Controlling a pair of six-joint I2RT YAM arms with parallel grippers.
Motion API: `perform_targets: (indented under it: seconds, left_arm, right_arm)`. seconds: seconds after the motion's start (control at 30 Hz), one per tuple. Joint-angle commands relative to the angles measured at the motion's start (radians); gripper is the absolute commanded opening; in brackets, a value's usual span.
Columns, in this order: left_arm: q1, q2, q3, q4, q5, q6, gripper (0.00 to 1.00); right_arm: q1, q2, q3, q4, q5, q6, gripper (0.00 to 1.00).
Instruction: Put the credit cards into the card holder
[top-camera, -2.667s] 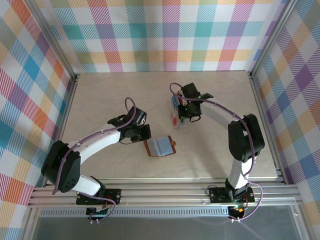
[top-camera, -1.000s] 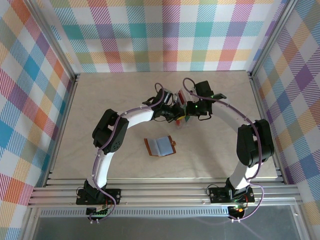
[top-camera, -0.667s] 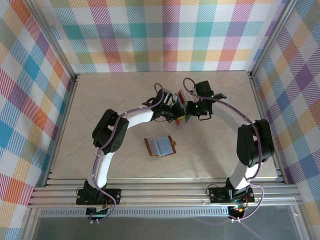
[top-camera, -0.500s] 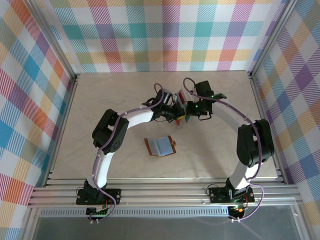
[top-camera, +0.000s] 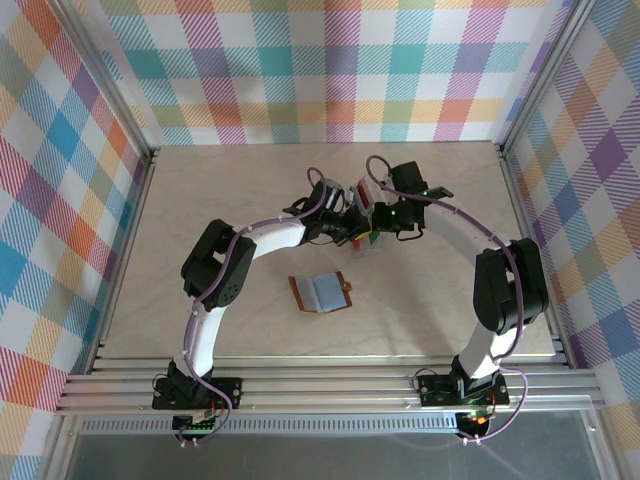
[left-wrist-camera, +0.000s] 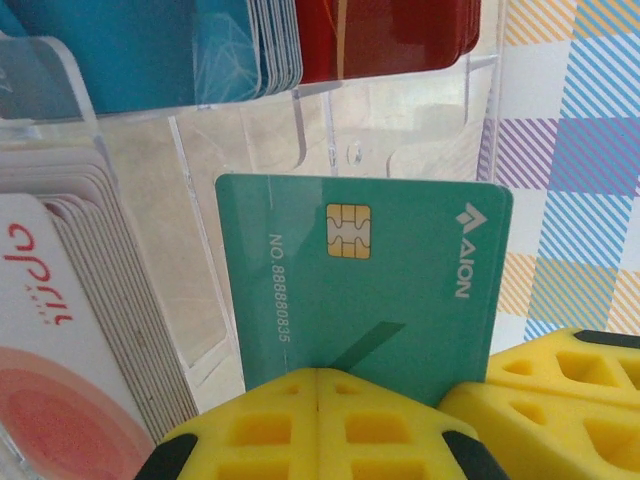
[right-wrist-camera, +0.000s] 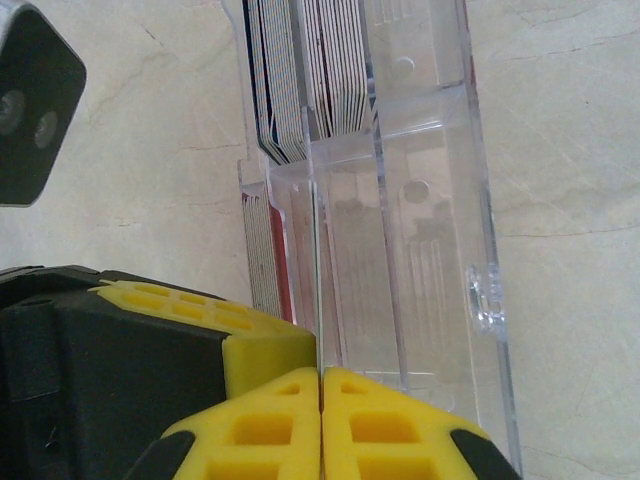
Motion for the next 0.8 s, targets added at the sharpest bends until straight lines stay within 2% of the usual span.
perform_targets:
  seconds: [0.0, 0.3, 0.77]
  left_arm:
    - [-0.023, 0.041, 0.047, 0.009, 0.007, -0.013, 0.0]
    - [-0.032, 0.086, 0.072, -0.028, -0.01, 0.004, 0.0]
    - [-0.032, 0.095, 0.086, -0.063, -0.034, 0.024, 0.0]
  right_arm:
    - [-0.004, -0.017, -0.017, -0.008, -0.041, 0.012, 0.09]
    - [-0.013, -0.022, -0.023, 0.01, -0.098, 0.017, 0.17]
    - [-0.03, -0.046, -0.047, 0.041, -0.17, 0.031, 0.18]
